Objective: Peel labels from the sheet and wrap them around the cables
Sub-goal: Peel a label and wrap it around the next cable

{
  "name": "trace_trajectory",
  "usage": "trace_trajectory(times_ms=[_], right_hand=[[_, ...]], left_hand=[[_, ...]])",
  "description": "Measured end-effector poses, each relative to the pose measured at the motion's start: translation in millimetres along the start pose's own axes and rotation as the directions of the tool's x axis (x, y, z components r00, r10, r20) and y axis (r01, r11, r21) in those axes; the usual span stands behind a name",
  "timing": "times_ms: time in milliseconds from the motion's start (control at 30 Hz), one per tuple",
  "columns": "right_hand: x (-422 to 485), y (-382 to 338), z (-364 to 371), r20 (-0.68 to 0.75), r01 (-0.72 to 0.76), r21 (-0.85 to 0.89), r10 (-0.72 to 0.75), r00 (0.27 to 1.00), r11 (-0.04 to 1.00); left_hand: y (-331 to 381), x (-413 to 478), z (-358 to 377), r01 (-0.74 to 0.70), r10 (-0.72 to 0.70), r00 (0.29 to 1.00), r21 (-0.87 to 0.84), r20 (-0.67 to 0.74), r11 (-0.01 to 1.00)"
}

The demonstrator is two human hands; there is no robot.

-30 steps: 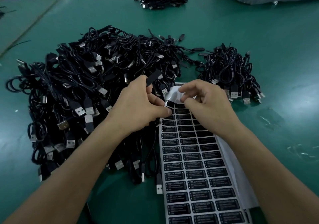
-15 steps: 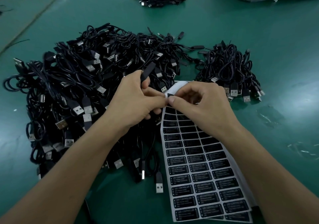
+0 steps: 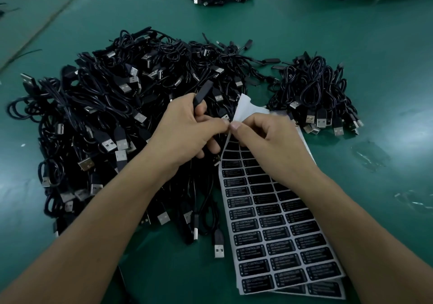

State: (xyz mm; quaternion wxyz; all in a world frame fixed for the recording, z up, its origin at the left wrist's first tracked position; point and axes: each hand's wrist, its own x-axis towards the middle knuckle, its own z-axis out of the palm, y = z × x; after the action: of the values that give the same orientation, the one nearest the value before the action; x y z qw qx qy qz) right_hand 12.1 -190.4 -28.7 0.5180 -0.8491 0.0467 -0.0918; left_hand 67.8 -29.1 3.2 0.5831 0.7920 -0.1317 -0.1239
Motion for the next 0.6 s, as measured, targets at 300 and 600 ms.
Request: trace_trajectory(times_ms=[300, 600], right_hand=[[-3.3, 0.0, 1.7, 0.027, 0.068, -0.041, -0.067, 0.997, 0.997], [-5.4, -2.8, 1.2, -0.037, 0.098, -0.037, -0.099, 0.994, 0.994]], left_hand=[[2.1, -0.5, 0.4, -0.011, 0.011, 0.999, 0.01, -0.038, 1.0], [-1.3, 1.8, 0.9, -0.003, 0.003, 1.0, 0.011, -0.006, 1.0]])
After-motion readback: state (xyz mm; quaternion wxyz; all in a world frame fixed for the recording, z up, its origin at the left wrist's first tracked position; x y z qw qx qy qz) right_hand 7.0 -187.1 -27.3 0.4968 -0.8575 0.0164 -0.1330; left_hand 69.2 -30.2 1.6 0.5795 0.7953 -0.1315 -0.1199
